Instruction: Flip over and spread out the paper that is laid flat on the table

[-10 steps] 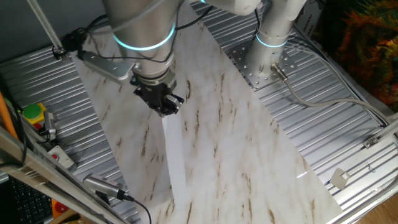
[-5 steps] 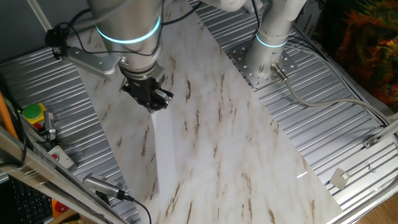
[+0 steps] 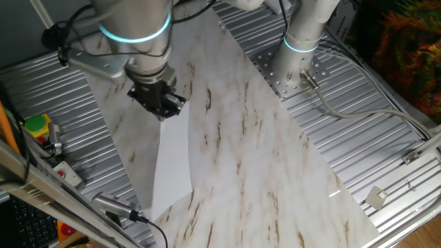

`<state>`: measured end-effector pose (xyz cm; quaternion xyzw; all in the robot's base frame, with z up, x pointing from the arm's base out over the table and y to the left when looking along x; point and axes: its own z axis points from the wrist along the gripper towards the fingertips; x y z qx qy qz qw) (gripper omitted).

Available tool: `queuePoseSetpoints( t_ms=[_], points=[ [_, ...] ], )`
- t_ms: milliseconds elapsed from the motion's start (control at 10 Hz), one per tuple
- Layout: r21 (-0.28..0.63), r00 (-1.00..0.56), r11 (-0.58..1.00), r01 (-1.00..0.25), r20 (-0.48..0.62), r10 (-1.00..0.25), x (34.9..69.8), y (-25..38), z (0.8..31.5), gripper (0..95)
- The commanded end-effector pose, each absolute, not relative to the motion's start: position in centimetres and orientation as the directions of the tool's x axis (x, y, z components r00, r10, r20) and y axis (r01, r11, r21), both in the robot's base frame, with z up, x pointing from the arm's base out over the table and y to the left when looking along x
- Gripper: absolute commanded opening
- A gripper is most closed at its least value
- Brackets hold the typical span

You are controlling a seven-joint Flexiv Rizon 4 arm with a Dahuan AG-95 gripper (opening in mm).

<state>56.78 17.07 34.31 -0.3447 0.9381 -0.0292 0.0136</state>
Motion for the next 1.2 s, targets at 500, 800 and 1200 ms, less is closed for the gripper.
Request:
queuePoseSetpoints(
  t_ms=[500, 800, 1200],
  points=[
    [-0.137, -0.688, 0.685, -0.716, -0.028, -0.725, 56.9, 16.1, 33.1, 0.0],
    [-0.110, -0.690, 0.687, -0.718, -0.014, -0.723, 56.9, 16.0, 32.7, 0.0],
    [-0.074, -0.704, 0.703, -0.707, -0.011, -0.710, 57.2, 15.9, 31.2, 0.0]
  ],
)
